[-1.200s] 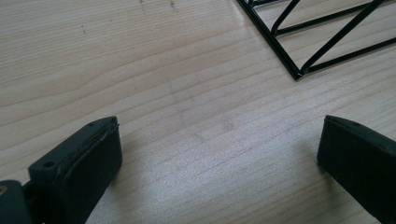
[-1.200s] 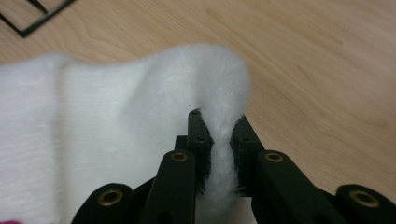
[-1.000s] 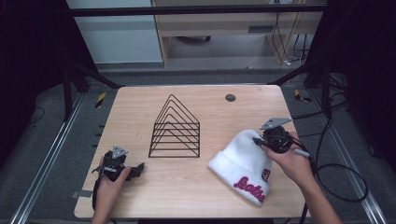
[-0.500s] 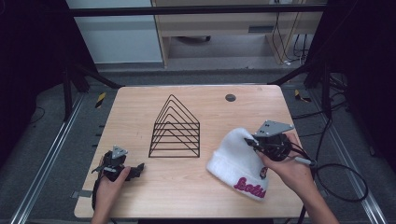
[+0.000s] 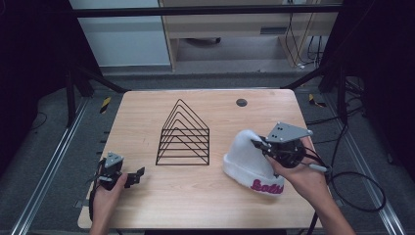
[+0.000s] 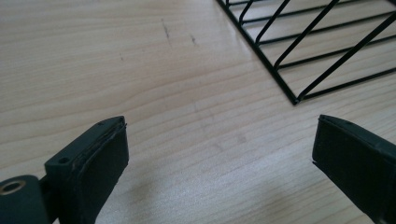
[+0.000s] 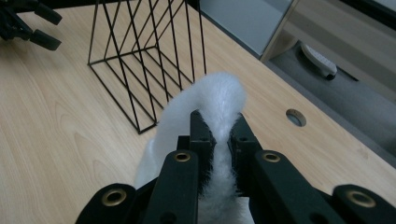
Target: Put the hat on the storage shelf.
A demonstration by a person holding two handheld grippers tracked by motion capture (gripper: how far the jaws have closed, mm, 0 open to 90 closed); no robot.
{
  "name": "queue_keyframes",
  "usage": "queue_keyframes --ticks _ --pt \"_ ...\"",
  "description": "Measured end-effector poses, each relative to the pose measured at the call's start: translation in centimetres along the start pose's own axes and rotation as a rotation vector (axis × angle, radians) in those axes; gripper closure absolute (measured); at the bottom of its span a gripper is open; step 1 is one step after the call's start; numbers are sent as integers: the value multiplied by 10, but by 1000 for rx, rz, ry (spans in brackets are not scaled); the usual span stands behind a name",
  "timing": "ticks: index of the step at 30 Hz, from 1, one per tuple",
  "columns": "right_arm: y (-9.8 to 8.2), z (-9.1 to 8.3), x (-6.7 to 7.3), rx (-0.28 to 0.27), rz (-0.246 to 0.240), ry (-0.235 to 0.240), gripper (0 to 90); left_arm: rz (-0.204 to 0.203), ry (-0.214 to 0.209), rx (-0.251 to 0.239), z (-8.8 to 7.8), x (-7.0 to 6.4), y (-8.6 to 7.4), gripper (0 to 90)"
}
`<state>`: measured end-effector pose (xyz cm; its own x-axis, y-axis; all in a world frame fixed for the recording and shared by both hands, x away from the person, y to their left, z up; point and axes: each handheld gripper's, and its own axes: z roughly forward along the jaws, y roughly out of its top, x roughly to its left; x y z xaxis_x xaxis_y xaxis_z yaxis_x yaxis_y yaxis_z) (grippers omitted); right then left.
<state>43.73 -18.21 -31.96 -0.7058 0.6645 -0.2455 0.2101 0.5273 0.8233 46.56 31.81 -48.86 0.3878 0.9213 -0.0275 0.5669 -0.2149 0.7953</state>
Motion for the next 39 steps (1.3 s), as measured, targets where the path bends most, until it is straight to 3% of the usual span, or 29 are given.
queue_keyframes --ticks 8,12,16,24,30,39 --pt "14 -6 -7 -38 -10 -3 836 10 -14 -78 -24 -2 21 31" --pt "24 -12 -12 -56 -16 -6 836 20 -49 -104 -38 -6 33 32" --pt "34 -17 -14 -66 -29 -16 836 76 -71 -116 -51 -16 51 30" --pt "55 -24 -23 -95 -41 -48 835 152 -145 -132 -68 -33 88 26" --pt "74 -31 -31 -124 -44 -72 835 220 -156 -121 -76 -45 109 31" --pt "98 -30 -39 -164 -39 -80 835 263 -220 -119 -84 -60 141 39"
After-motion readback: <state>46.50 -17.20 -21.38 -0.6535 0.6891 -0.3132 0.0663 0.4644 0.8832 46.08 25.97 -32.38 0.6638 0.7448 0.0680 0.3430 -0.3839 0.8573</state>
